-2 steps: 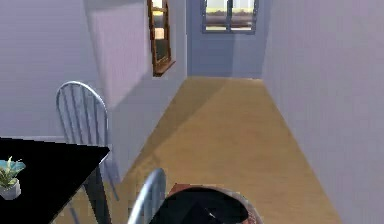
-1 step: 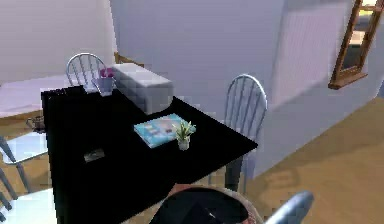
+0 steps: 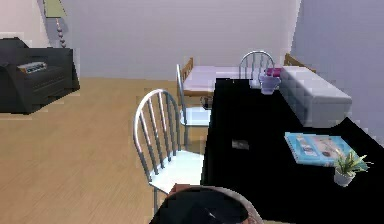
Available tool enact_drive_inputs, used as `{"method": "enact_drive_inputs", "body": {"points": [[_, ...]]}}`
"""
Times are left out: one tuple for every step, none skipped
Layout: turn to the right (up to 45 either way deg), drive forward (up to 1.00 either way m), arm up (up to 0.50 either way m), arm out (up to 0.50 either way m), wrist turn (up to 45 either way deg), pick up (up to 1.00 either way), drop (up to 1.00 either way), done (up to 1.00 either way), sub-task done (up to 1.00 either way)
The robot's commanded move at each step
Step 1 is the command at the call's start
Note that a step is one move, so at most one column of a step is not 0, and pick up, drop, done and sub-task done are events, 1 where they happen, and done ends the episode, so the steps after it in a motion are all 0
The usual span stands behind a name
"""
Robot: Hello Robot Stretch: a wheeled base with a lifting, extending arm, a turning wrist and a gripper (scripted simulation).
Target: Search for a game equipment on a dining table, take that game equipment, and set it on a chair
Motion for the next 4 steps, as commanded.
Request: {"method": "enact_drive_inputs", "body": {"points": [[-18.0, 0.0, 0.0, 0.0, 0.0, 0.0, 0.0, 0.0, 0.0], [0.0, 0.0, 0.0, 0.34, 0.0, 0.0, 0.0, 0.0, 0.0], [0.0, 0.0, 0.0, 0.0, 45.0, 0.0, 0.0, 0.0, 0.0], [0.0, 0.0, 0.0, 0.0, 15.0, 0.0, 0.0, 0.0, 0.0]]}}
